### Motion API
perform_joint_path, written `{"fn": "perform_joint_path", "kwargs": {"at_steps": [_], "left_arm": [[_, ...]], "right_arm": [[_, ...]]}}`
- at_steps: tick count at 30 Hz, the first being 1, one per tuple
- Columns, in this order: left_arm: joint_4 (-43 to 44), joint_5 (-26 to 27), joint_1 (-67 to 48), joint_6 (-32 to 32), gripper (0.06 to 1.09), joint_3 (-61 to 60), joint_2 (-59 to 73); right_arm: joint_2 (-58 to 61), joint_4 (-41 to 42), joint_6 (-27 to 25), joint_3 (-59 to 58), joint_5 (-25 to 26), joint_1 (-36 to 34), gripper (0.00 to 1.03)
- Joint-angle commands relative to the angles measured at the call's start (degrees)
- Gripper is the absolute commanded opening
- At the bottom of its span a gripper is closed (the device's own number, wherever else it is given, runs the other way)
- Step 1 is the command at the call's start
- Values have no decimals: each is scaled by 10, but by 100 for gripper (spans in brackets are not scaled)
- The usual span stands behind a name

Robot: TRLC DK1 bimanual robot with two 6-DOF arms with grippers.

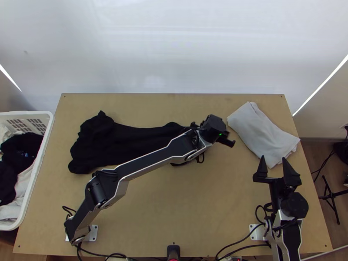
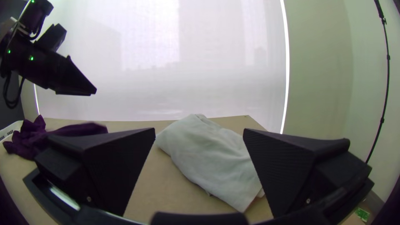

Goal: Fold the t-shirt

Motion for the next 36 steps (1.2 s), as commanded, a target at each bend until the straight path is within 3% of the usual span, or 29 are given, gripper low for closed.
{"fn": "perform_joint_path", "kwargs": {"at_steps": [1,8,13,21,29,36], "left_arm": [[-9,46,13,5,104,47,-5],[-29,46,57,41,104,53,-55],[-101,47,126,70,104,52,-82],[-126,43,251,102,104,-9,-170],[-81,45,359,121,104,-210,-317],[-87,53,322,81,104,-409,-442]], "right_arm": [[0,4,0,0,1,-13,98],[-1,15,-4,41,1,-36,98],[7,8,-11,107,0,-30,98],[186,-93,-14,282,-1,23,98],[344,-238,-9,470,-1,174,98],[462,-317,44,590,1,182,98]]}}
